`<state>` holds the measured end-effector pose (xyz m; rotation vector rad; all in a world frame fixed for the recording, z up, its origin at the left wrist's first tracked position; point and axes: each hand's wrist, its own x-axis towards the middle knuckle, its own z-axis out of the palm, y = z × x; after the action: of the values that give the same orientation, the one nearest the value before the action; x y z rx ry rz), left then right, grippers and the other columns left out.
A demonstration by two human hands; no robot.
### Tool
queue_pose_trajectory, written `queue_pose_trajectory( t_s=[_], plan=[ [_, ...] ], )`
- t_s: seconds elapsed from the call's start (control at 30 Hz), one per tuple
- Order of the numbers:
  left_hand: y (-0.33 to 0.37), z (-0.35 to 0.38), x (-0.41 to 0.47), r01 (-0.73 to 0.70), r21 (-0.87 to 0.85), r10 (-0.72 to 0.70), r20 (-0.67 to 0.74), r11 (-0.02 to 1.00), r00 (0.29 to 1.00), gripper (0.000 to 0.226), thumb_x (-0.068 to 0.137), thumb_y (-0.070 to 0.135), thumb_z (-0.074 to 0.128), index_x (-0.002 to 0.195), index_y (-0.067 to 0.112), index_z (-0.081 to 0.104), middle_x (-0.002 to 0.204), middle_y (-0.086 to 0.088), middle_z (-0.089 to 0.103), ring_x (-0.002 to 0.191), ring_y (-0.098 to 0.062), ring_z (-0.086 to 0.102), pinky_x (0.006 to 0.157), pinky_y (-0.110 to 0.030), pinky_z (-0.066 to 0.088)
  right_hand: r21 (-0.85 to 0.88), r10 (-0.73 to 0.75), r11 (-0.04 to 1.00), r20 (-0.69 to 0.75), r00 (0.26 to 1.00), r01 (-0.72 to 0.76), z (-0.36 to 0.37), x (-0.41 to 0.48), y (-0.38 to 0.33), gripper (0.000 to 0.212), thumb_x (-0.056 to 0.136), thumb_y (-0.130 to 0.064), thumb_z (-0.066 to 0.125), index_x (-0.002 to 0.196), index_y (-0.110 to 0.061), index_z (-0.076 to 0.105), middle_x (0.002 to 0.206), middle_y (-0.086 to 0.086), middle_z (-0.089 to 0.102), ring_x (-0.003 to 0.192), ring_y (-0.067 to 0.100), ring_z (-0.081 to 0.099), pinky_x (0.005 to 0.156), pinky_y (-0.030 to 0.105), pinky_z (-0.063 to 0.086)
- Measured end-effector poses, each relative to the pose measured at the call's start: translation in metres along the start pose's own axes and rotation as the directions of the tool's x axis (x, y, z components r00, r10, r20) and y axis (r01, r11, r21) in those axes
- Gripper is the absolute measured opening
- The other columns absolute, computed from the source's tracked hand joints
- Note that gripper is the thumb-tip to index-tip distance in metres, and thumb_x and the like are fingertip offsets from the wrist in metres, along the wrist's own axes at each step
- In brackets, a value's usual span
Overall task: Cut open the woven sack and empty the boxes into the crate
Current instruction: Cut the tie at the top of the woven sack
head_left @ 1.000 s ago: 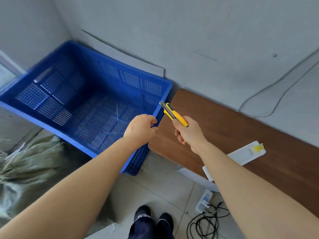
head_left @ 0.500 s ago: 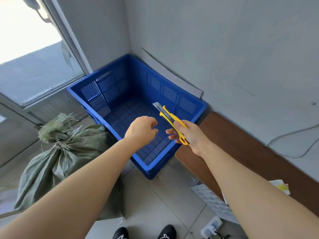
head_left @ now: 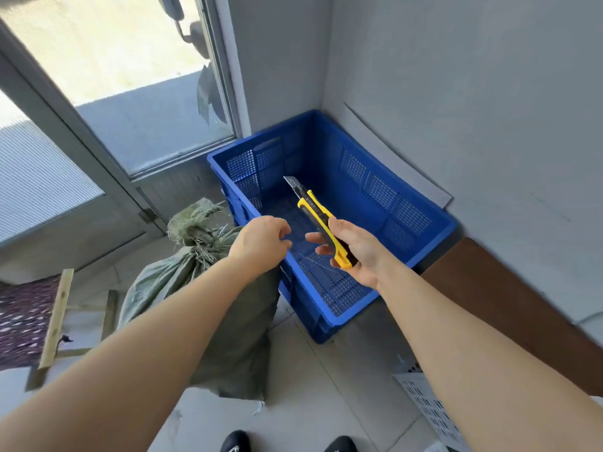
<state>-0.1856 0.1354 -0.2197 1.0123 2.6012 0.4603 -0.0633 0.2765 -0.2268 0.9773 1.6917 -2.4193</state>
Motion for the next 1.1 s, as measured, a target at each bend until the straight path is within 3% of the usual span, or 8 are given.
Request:
queue_pose_trajectory(
  t_s=[0.17,0.3,0.43,0.63,0.77,0.93,1.1],
  plan=[
    [-0.052,-0.017,-0.011,0.058,0.000,-0.058,-0.005,0.998,0.998,0.026,0.089,0.021,0.058,0.113,0.013,0.067,0.109,-0.005,0.067,0.103,-0.025,0.060,0.089,-0.035,0.050,0.057,0.050,0.997,0.003,0.999,-0.050,0.060,0.016,0.005,0.011,0.096,-0.007,0.053,0.106,-0.009,0.049,0.089,0.012,0.067,0.069,0.021,0.065,0.060,0.031,0.050],
    [-0.095,-0.025,-0.019,0.085,0.002,-0.085,-0.001,0.996,0.996,0.029,0.089,0.020,0.058,0.116,0.016,0.066,0.111,-0.004,0.067,0.106,-0.024,0.060,0.090,-0.034,0.048,0.000,0.084,0.996,-0.020,0.996,-0.084,0.101,0.028,0.016,0.006,0.094,-0.013,0.059,0.096,-0.013,0.052,0.071,0.006,0.054,0.051,0.016,0.050,0.054,0.030,0.047],
    [-0.136,-0.029,-0.025,0.108,-0.005,-0.108,0.028,0.994,0.994,0.028,0.087,0.022,0.060,0.114,0.015,0.066,0.110,-0.005,0.067,0.106,-0.026,0.060,0.088,-0.033,0.047,-0.079,0.095,0.992,-0.022,0.995,-0.097,0.135,0.040,0.030,0.009,0.098,-0.024,0.054,0.100,-0.016,0.056,0.073,0.005,0.055,0.055,0.016,0.051,0.056,0.030,0.049],
    [-0.185,-0.030,-0.033,0.121,-0.012,-0.120,0.032,0.993,0.992,0.028,0.088,0.022,0.060,0.114,0.014,0.068,0.109,-0.006,0.068,0.107,-0.026,0.060,0.089,-0.032,0.047,-0.147,0.076,0.986,0.002,0.997,-0.075,0.180,0.060,0.052,0.028,0.097,-0.011,0.055,0.125,-0.010,0.049,0.094,0.009,0.066,0.071,0.019,0.066,0.065,0.033,0.052],
    [-0.213,-0.032,-0.032,0.155,-0.009,-0.154,0.030,0.988,0.988,0.023,0.085,0.019,0.060,0.105,0.013,0.069,0.103,-0.007,0.069,0.102,-0.027,0.061,0.086,-0.035,0.051,-0.205,0.050,0.978,-0.001,0.999,-0.049,0.198,0.076,0.062,0.033,0.094,-0.015,0.061,0.126,-0.018,0.051,0.103,0.005,0.070,0.078,0.019,0.067,0.065,0.030,0.047],
    [-0.232,-0.025,-0.024,0.167,-0.009,-0.166,0.042,0.986,0.985,0.023,0.086,0.017,0.058,0.105,0.012,0.069,0.105,-0.007,0.068,0.100,-0.027,0.060,0.082,-0.032,0.048,-0.248,0.059,0.966,-0.031,0.998,-0.065,0.210,0.101,0.075,0.015,0.097,-0.016,0.056,0.110,-0.011,0.058,0.094,0.003,0.067,0.078,0.017,0.059,0.061,0.029,0.047],
    [-0.249,-0.003,-0.002,0.222,-0.022,-0.221,0.063,0.975,0.973,0.032,0.088,0.022,0.058,0.119,0.016,0.063,0.119,-0.007,0.063,0.111,-0.026,0.057,0.092,-0.033,0.045,-0.223,0.116,0.967,-0.041,0.992,-0.122,0.209,0.134,0.087,0.026,0.096,-0.016,0.059,0.120,-0.016,0.049,0.083,0.003,0.056,0.064,0.014,0.056,0.055,0.027,0.044]
  ],
)
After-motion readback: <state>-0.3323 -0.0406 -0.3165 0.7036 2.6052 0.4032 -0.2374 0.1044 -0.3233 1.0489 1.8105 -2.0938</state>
